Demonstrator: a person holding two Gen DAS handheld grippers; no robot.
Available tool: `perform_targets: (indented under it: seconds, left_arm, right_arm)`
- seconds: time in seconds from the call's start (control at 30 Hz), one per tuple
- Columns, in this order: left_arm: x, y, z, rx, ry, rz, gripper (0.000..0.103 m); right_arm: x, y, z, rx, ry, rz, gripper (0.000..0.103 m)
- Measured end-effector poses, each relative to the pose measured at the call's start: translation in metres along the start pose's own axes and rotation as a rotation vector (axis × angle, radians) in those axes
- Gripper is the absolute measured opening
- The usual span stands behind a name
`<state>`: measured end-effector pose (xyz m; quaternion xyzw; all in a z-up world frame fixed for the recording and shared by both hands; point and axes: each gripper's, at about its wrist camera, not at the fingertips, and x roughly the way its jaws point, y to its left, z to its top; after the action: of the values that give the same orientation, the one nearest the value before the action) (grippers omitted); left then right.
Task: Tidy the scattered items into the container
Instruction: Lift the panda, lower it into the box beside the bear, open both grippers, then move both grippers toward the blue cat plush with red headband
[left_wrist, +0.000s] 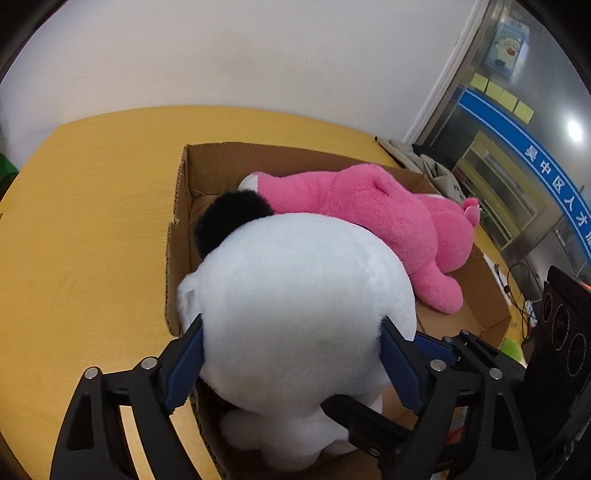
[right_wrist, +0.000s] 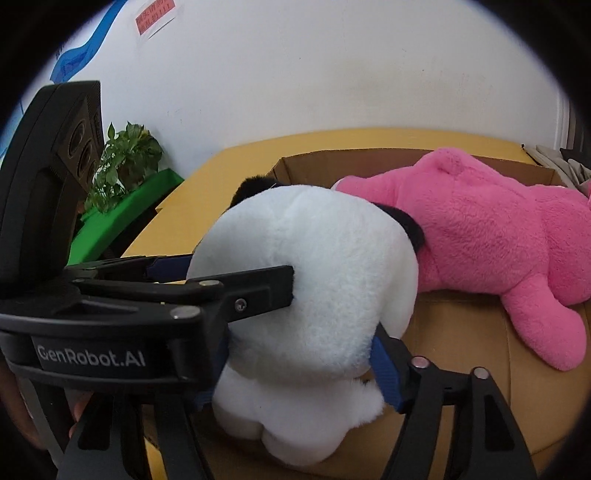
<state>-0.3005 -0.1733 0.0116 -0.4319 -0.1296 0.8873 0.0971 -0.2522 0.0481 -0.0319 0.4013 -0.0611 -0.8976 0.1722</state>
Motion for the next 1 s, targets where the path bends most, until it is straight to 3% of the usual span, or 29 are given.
perform_targets:
  seconds: [0.07,0.17,0.27,0.47,0.67,0.77,1.0]
  left_arm:
    - [-0.017,-0.003,-0.004,-0.013,-0.029,0.007,0.094]
    - [-0.050,-0.015,-0.012,0.002,-0.099,0.008,0.095]
    - [-0.100,-0.042,-0.031,0.038,-0.202,0.051,0.103]
    - [-0.160,-0.102,-0.083,0.075,-0.332,0.047,0.103]
    - [-0.165,-0.141,-0.118,0.064,-0.335,0.078,0.103]
    - [-0.165,-0.150,-0.128,0.054,-0.322,0.041,0.103]
    - [-0.173,-0.167,-0.143,0.060,-0.316,0.038,0.103]
  right_arm:
    - [-0.011,-0.003,0.000,0.010,0.004,0.006,0.083]
    - [-0.051,-0.004,-0.007,-0.025,-0.062,-0.030,0.091]
    - [-0.092,-0.010,-0.016,-0.045,-0.125,-0.089,0.103]
    - [-0.144,-0.025,-0.033,-0.099,-0.191,-0.250,0.103]
    - [-0.178,-0.033,-0.050,-0.081,-0.202,-0.289,0.103]
    - [-0.191,-0.037,-0.057,-0.081,-0.213,-0.297,0.103]
    - [-0.217,-0.035,-0.071,-0.095,-0.238,-0.296,0.103]
